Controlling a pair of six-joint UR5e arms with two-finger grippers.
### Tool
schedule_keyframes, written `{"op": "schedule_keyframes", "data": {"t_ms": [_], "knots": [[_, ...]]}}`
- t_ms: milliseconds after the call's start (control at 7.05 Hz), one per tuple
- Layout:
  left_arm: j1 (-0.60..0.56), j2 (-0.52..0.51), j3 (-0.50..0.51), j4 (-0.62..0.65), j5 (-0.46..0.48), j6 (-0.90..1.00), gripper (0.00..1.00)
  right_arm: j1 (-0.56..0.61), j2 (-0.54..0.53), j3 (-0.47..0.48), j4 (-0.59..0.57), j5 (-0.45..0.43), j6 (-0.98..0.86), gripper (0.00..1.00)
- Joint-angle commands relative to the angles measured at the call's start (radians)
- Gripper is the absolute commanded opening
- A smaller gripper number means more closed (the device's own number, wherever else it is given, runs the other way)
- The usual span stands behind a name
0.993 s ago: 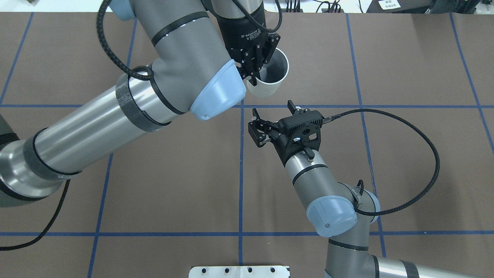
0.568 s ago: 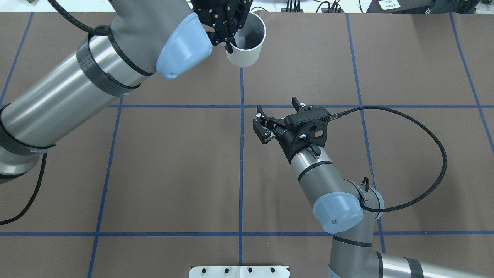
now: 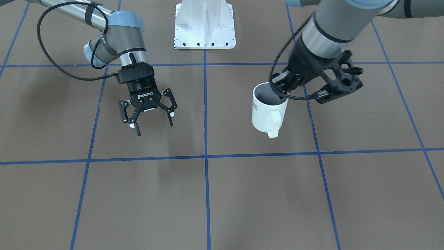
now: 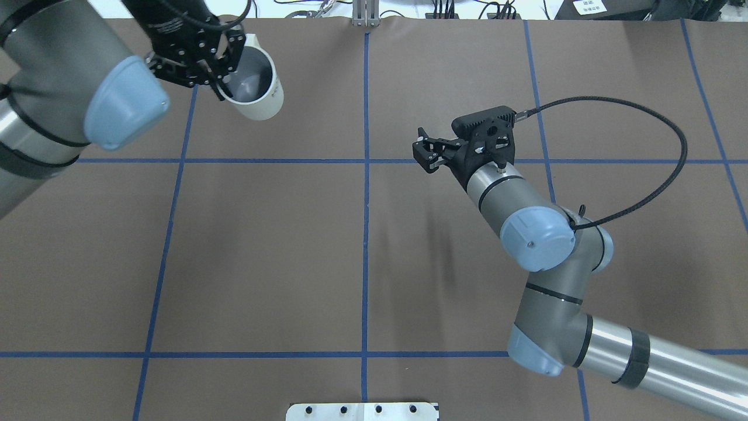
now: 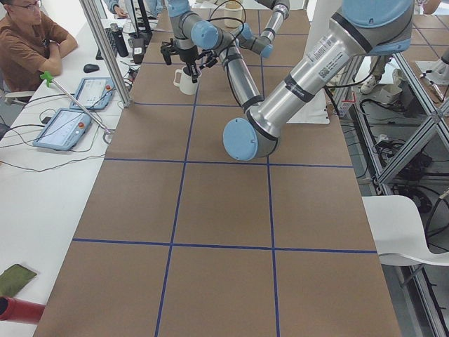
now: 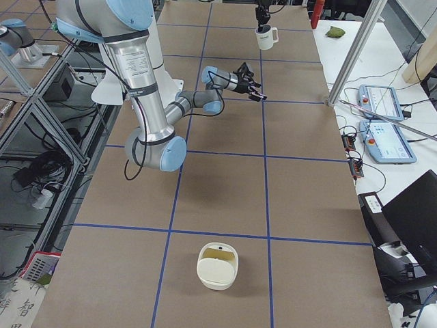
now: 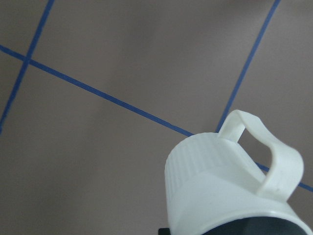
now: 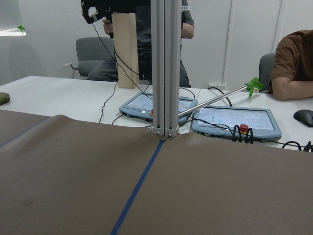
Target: Left arm hands cup to right arm to dump lemon
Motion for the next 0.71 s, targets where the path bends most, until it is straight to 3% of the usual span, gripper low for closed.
{"op": "schedule_keyframes", "data": {"t_ms": [0, 284, 568], "knots": [[-0.056, 0.228, -0.080, -0.002, 0.001, 0.300, 0.00, 0.184, 0.000, -0.004, -0.116, 0.295, -0.004, 0.99], [-0.087, 0.389, -0.101, -0.012, 0.008, 0.586, 0.00, 0.314, 0.000, -0.007, -0.237, 0.502, -0.097, 0.99], [-0.095, 0.478, -0.056, -0.020, 0.008, 0.797, 0.00, 0.419, -0.022, -0.004, -0.341, 0.677, -0.152, 0.99]]}}
